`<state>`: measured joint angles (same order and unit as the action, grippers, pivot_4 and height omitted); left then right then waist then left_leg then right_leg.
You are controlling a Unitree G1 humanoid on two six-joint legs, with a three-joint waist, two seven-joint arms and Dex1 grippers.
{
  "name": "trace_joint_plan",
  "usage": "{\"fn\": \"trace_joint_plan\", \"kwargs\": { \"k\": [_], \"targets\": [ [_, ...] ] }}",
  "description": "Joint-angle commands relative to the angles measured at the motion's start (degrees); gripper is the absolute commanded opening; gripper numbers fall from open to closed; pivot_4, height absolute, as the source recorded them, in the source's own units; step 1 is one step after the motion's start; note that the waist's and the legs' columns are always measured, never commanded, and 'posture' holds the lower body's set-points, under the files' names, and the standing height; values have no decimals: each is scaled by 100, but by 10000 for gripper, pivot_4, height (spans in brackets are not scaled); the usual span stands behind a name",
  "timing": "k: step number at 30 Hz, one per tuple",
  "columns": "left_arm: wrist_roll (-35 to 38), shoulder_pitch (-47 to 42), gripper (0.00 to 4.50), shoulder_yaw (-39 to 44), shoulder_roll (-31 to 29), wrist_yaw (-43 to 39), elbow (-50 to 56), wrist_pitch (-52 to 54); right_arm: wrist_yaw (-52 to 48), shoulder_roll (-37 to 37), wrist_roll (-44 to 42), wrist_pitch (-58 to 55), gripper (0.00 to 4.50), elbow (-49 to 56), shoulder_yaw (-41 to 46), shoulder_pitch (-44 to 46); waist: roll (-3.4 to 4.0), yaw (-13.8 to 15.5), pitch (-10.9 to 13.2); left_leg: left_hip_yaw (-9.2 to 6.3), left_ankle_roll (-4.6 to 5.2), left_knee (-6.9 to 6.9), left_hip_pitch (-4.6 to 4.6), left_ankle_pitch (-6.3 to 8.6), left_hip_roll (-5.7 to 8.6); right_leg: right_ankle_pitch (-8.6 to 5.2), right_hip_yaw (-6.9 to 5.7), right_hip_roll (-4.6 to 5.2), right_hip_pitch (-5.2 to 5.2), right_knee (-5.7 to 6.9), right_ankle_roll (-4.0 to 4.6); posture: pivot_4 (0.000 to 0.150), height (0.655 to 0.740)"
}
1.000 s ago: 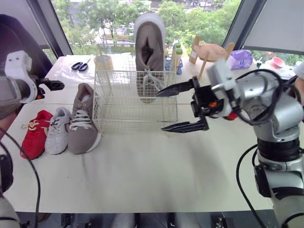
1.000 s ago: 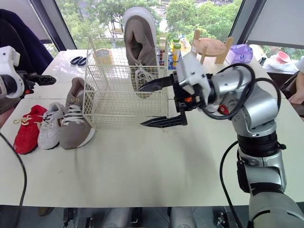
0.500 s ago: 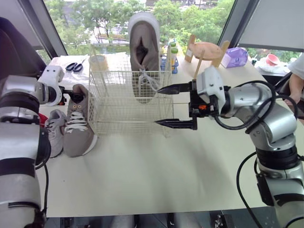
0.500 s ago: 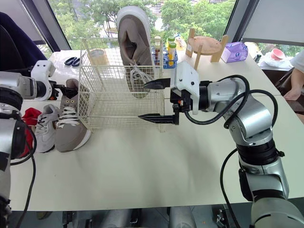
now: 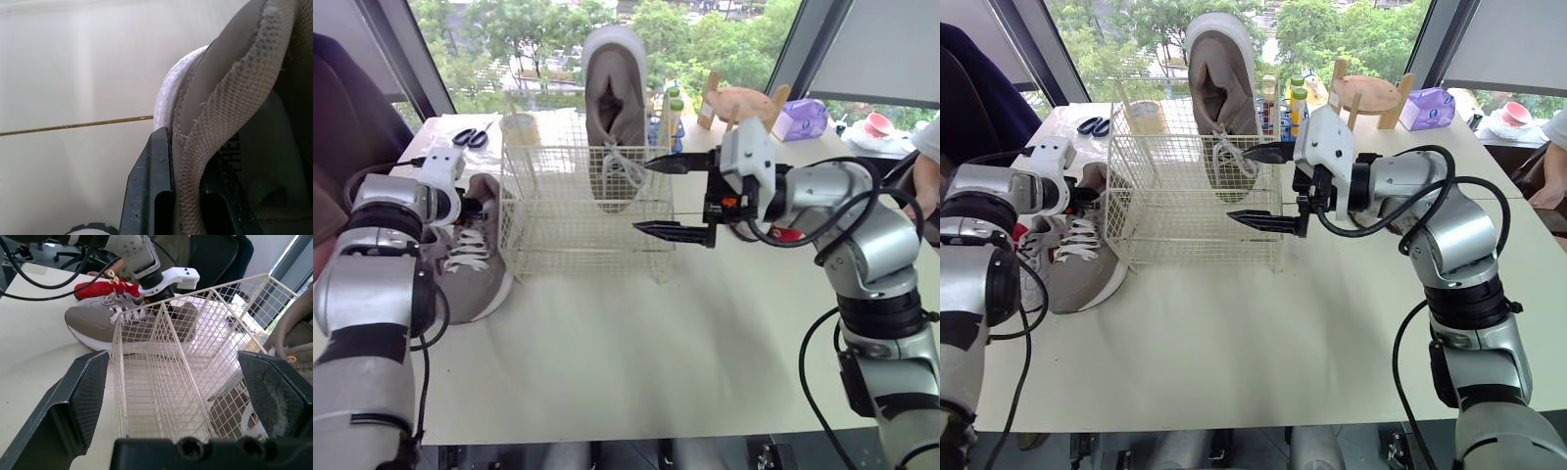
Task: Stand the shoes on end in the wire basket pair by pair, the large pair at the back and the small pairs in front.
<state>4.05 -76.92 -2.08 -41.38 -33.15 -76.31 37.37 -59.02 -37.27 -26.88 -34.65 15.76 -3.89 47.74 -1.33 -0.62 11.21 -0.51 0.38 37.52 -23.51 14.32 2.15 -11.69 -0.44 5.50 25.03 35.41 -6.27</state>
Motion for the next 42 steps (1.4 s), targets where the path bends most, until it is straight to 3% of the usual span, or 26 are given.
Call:
{"fn": "trace_joint_plan", "kwargs": {
  "k": [1,4,7,13,18,21,25,34,42],
  "targets": [
    [166,-1029,1211,571,-632,309,450,79,93,-120,-231,-130,45000,271,303,-46,-33,-5,17,-1,0,1,-3,0,-1,0,0,0,4,1,0,1500,7400],
    [177,-1648,1211,847,-953,555,1005,-68,16,-204,-351,-189,45000,260,369,-89,-61,-13,13,-25,-1,60,-111,0,-4,4,-9,-10,98,69,-4,1500,7400],
    [295,-1852,1211,1198,-1043,861,2097,-783,-164,-298,-351,-95,45000,-6,330,62,-61,-12,13,-6,-1,60,-133,0,3,8,-5,13,129,69,-11,1500,7400],
    [1142,-1474,1211,2238,-101,1497,4267,-2105,-273,-326,-284,39,45000,-475,336,427,-59,80,11,3,2,70,-125,3,10,11,-6,31,121,62,-17,1500,7400],
    [785,-407,1211,1690,915,1719,5876,-3043,-175,-300,-454,-142,45000,-482,452,592,-59,138,10,8,1,71,-92,2,11,12,-2,31,89,67,-15,1500,7400],
    [846,-225,1211,1722,1488,2096,5954,-3405,-245,-361,-453,-199,45000,-394,348,587,-60,132,10,9,2,72,-92,2,10,13,-1,29,88,67,-15,1500,7400],
    [478,-250,1211,1576,1658,2343,5379,-4246,-246,-381,-366,-199,45000,-468,290,671,-60,41,10,21,3,68,-93,2,7,13,5,19,99,70,-14,1500,7400],
    [434,-331,1211,1533,1970,2584,4044,-5272,-42,-431,-455,-388,45000,-236,421,624,-60,13,10,21,8,68,-93,4,4,13,5,19,99,68,-15,1500,7400],
    [473,1488,1211,1356,2316,2632,5070,-4620,173,-461,-619,-532,45000,24,578,443,-56,8,6,20,10,69,-87,5,3,13,6,21,91,70,-15,1500,7400]
  ]
}}
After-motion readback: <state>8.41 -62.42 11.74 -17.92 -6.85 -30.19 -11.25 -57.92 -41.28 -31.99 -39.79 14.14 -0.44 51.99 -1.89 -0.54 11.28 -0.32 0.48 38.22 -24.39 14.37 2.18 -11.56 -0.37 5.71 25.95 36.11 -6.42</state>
